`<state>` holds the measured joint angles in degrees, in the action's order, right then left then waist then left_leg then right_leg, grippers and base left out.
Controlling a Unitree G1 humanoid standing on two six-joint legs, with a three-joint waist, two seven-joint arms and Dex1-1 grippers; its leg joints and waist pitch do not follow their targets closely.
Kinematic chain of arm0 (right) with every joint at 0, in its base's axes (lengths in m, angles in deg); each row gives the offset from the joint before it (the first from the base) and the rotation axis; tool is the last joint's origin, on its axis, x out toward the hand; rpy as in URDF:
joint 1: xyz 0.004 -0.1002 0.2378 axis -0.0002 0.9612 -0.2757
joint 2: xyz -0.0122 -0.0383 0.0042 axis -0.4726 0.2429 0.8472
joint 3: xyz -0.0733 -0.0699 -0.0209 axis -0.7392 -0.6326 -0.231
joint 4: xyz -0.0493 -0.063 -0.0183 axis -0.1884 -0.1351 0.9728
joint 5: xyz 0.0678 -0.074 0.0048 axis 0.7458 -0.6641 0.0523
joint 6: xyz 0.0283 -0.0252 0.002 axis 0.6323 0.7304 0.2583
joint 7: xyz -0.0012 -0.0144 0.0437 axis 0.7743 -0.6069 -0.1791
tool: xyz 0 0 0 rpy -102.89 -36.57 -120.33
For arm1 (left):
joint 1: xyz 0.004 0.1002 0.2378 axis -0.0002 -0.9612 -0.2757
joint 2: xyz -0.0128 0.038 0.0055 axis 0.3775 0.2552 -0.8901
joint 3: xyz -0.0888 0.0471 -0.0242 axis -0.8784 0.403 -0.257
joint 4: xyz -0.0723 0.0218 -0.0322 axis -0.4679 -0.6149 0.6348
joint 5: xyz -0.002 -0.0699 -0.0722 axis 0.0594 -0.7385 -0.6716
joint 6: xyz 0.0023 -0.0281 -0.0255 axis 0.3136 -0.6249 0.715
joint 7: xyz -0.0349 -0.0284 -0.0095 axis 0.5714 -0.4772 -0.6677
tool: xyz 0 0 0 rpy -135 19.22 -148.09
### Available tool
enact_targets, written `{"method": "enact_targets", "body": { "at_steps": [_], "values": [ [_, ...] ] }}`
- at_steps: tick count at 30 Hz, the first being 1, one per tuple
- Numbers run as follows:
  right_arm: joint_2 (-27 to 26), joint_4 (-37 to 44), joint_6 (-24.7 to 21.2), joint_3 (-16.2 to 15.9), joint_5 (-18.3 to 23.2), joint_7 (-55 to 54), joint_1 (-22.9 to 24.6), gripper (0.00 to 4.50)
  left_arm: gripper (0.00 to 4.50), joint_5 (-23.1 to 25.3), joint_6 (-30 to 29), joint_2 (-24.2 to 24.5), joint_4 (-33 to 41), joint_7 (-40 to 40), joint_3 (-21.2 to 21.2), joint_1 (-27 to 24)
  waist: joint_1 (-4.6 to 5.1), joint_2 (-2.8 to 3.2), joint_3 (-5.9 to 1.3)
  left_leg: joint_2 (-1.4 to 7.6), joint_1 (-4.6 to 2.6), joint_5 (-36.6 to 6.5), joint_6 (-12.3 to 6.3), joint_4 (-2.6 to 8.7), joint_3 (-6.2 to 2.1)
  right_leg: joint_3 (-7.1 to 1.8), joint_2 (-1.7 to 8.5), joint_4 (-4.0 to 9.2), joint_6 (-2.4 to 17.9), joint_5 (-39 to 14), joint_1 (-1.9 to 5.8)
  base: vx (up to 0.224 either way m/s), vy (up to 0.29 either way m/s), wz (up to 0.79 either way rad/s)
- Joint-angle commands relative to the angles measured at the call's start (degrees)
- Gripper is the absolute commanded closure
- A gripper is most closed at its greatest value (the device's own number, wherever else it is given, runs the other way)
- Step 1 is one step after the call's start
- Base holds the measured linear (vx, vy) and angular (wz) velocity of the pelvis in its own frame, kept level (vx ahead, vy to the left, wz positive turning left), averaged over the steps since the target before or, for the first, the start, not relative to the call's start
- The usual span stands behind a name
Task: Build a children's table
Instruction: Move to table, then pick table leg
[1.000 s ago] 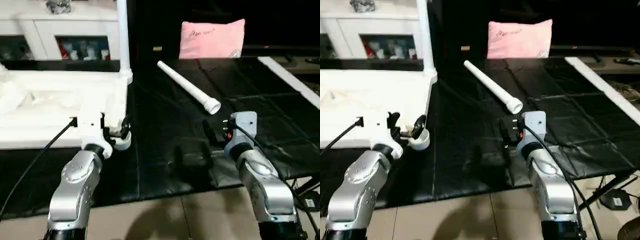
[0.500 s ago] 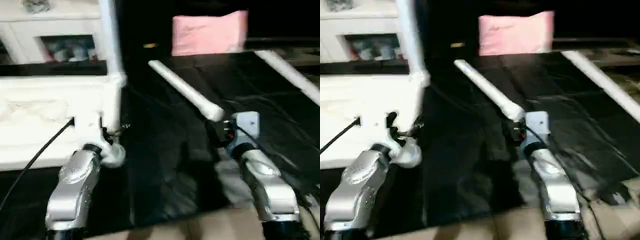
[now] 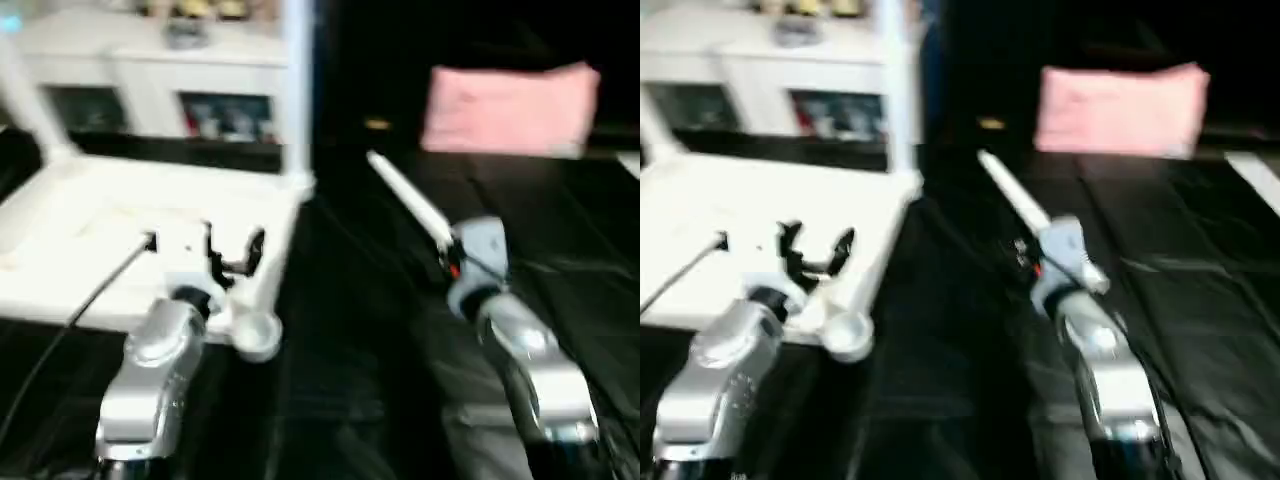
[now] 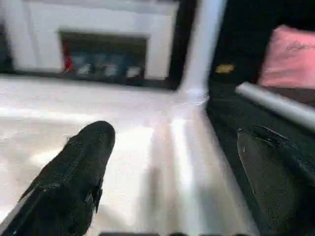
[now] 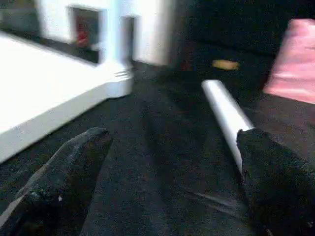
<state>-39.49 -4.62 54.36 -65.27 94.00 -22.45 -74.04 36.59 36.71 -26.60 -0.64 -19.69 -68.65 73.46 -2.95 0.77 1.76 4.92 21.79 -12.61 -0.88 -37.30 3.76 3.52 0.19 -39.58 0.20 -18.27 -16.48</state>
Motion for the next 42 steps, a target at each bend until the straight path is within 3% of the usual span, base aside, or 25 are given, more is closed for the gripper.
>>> {"method": "enact_targets", "body": {
  "at_steps": [1,2,3,4,5,6,7,9,11,18,19,20,22,26,28,29,31,32,33,34,35,38,39,40,42],
  "values": [
    [1.49,-0.89,-0.09,0.8,-0.7,0.05,-0.61,0.0,0.04,0.54,-0.35,-0.16,0.11,-0.35,1.13,0.79,0.85,1.14,-3.72,9.16,-5.07,49.72,-12.25,3.38,-6.03,-3.16,5.43,1.76,-3.51,13.6,-4.5,0.034,0.066,0.01],
    [1.7,-1.28,0.0,0.79,-0.88,-0.02,-1.05,0.0,0.04,0.66,-0.35,-0.11,0.05,-0.43,1.19,0.87,0.51,0.71,-3.73,7.1,-3.77,49.77,-9.18,4.08,-4.63,-2.84,4.73,2.82,-3.77,15.21,-3.58,0.0,0.0,0.0],
    [1.88,-2.45,-0.34,1.36,-1.18,-0.33,-2.28,0.0,0.04,0.82,-0.18,0.15,-0.08,-0.55,1.36,0.98,0.53,-0.47,-3.23,4.32,-2.13,34.51,-4.9,4.17,-1.99,-3.11,5.43,5.87,-2.16,15.54,-2.99,0.0,0.0,0.0],
    [1.88,-2.45,-0.34,1.36,-1.18,-0.33,-2.28,0.0,0.04,0.82,-0.18,0.15,-0.08,-0.55,1.36,0.98,0.61,-0.93,-2.91,3.65,-1.4,24.15,-3.42,3.82,-1.35,-3.57,6.77,6.87,-0.39,13.8,-2.66,-0.059,-0.016,0.04],
    [1.97,-3.12,-0.74,1.71,-1.46,-0.55,-2.94,0.0,0.04,0.85,-0.1,0.34,-0.14,-0.6,1.48,1.02,0.16,-1.4,-2.32,3.94,-0.25,4.91,-0.36,4.53,-0.42,-4.46,9.48,7.86,2.86,8.39,-1.4,-0.086,-0.056,0.01],
    [2.35,-5.04,-2.09,2.33,-1.85,-1.14,-4.64,0.0,0.04,0.97,-0.1,0.83,-0.35,-0.95,1.61,1.18,-0.07,-1.43,-2.12,4.88,-0.81,-6.53,1.94,5.49,-0.27,-4.66,9.95,8.17,5.78,1.94,-1.27,-0.086,-0.056,0.01],
    [2.32,-6.05,-2.79,2.85,-1.46,-1.24,-5.57,0.0,0.04,1.12,-0.12,1.15,-0.43,-1.18,1.7,1.23,0.39,-1.46,-1.62,5.43,-1.2,-15.04,3.42,6.59,0.1,-4.43,9.44,8.62,7.87,-6.64,-1.78,-0.1,-0.055,0.02],
    [2.58,-9.5,-4.05,3.74,-0.34,-0.87,-8.6,0.0,0.04,0.99,-0.5,1.95,-0.68,-1.92,1.87,1.37,1.12,-1.16,-1.26,6.16,-1.36,-23.3,6.2,7.27,0.44,-4.15,8.84,8.98,8.08,-14.88,-2.77,-0.1,-0.042,-0.02],
    [2.95,-11.16,-4.65,3.74,0.15,-0.38,-10.0,0.0,0.04,1.07,-0.49,2.41,-0.87,-2.55,2.03,1.54,1.75,-1.34,-1.38,6.37,-1.07,-26.46,7.92,7.54,0.64,-3.88,8.62,8.99,6.82,-17.1,-3.03,-0.044,-0.011,-0.03],
    [5.14,-27.18,-0.74,1.82,-3.9,1.08,-20.74,0.0,0.04,0.09,-1.94,7.25,-0.25,-8.75,3.18,2.3,1.77,-1.53,-1.82,6.26,-0.72,-24.82,7.76,7.28,1.06,-3.83,8.92,8.71,7.39,-15.94,-3.89,-0.026,-0.001,-0.04],
    [5.18,-30.8,0.06,2.23,-3.98,1.03,-23.12,0.0,0.04,-0.43,-2.46,8.61,0.34,-10.73,3.63,1.96,1.77,-1.87,-1.99,6.28,-0.35,-22.92,7.21,7.37,1.19,-3.78,8.79,8.47,7.79,-13.12,-3.67,0.0,0.0,0.0],
    [5.23,-33.4,0.68,2.55,-4.04,0.96,-24.85,0.0,0.04,-0.8,-2.86,9.79,0.91,-12.41,4.09,1.6,1.6,-1.64,-2.19,6.3,-0.13,-19.77,6.34,7.37,1.41,-3.78,8.54,7.95,8.56,-8.2,-3.59,0.0,0.0,0.0],
    [5.71,-40.4,2.58,2.97,-4.09,1.39,-29.32,0.0,0.04,-2.39,-4.74,13.91,3.19,-18.15,5.43,0.27,1.25,-1.87,-2.26,6.39,-0.08,-18.16,4.65,7.21,2.02,-3.67,8.63,7.78,10.11,-6.13,-3.83,0.0,0.0,0.0],
    [6.5,-51.19,4.41,3.56,-4.3,1.47,-35.75,0.0,0.04,-5.88,-9.17,20.83,8.26,-26.33,6.63,-1.87,1.02,-1.37,-2.5,6.58,0.11,-15.59,4.46,7.02,2.79,-3.17,8.31,6.89,11.96,-2.9,-3.96,0.0,0.0,0.0],
    [7.05,-58.48,6.87,3.36,-5.41,1.15,-39.84,0.0,0.04,-7.89,-12.0,24.46,11.33,-29.64,6.72,-2.52,0.55,-0.88,-2.46,6.83,-0.35,-14.99,4.53,6.9,3.56,-3.04,8.07,6.77,12.91,0.73,-4.3,0.0,0.0,0.0],
    [7.05,-58.48,6.87,3.36,-5.41,1.15,-39.84,0.0,0.04,-7.89,-12.0,24.46,11.33,-29.64,6.72,-2.52,0.5,-1.16,-2.7,6.87,-0.12,-12.99,4.45,6.76,3.84,-3.0,8.1,6.41,13.48,2.93,-3.97,0.051,-0.03,-0.02],
    [7.49,-63.58,8.21,3.52,-6.26,0.21,-42.65,0.0,0.04,-9.23,-13.82,26.31,13.69,-31.35,6.61,-2.92,0.27,-0.9,-1.49,6.98,0.05,-11.59,3.86,6.98,4.23,-3.15,7.9,6.6,13.56,4.71,-4.56,0.0,0.0,0.0],
    [7.65,-64.75,8.41,3.6,-6.42,0.03,-43.31,0.0,0.04,-9.57,-14.29,26.77,14.54,-31.68,6.55,-3.13,0.39,-1.01,-1.48,6.93,0.13,-11.8,3.79,6.99,4.23,-3.13,7.82,6.55,13.77,4.26,-4.33,0.0,0.0,0.0],
    [8.03,-66.41,8.59,3.78,-6.57,-0.24,-44.21,0.0,0.04,-9.83,-14.87,26.98,15.5,-31.49,6.36,-3.18,0.22,-1.13,-0.59,6.98,0.07,-12.85,3.73,7.18,4.39,-3.24,7.85,6.92,13.64,2.6,-4.75,0.0,0.0,0.0],
    [8.29,-67.9,8.95,3.89,-6.62,-0.36,-44.95,0.0,0.04,-10.07,-15.29,27.19,16.08,-31.38,6.23,-3.15,0.23,-1.13,-0.69,7.2,-0.28,-14.37,3.92,7.09,4.55,-3.32,7.89,6.9,13.61,0.05,-4.55,0.0,0.0,0.0],
    [8.74,-69.56,9.28,3.85,-6.83,-0.66,-45.63,0.0,0.04,-10.74,-16.15,27.5,17.5,-31.09,5.79,-3.69,0.28,-1.21,0.12,7.27,-0.11,-14.47,3.95,7.25,4.64,-3.43,7.91,7.04,13.49,-0.28,-4.99,0.0,0.0,0.0],
    [9.51,-72.85,10.22,3.87,-7.23,-0.53,-46.78,0.0,0.04,-12.14,-18.33,28.34,20.8,-30.76,4.69,-5.3,0.41,-1.41,1.12,7.46,0.09,-14.75,4.01,7.5,4.65,-3.5,7.89,7.1,13.22,-1.86,-5.03,0.0,0.0,0.0],
    [9.86,-74.19,10.51,3.91,-7.6,-0.43,-47.2,0.0,0.04,-12.92,-19.64,28.77,22.86,-30.55,3.75,-6.57,0.48,-1.94,1.98,7.42,0.48,-13.47,3.34,7.54,4.59,-3.62,7.94,7.1,12.92,-1.22,-5.11,0.0,0.0,0.0],
    [9.86,-74.19,10.51,3.91,-7.6,-0.43,-47.2,0.0,0.04,-12.92,-19.64,28.77,22.86,-30.55,3.75,-6.57,0.39,-1.76,1.63,7.4,0.4,-11.45,2.92,7.27,4.65,-3.64,8.07,6.83,13.18,0.68,-4.92,0.0,0.0,0.0],
    [10.19,-75.98,11.25,3.82,-8.1,-0.5,-47.91,0.0,0.04,-13.86,-21.36,29.32,25.14,-30.36,2.47,-7.9,0.54,-2.1,2.78,7.32,0.79,-7.36,0.89,7.28,4.94,-3.55,7.68,6.79,14.22,5.35,-5.44,0.0,0.0,0.0]
  ]
}}
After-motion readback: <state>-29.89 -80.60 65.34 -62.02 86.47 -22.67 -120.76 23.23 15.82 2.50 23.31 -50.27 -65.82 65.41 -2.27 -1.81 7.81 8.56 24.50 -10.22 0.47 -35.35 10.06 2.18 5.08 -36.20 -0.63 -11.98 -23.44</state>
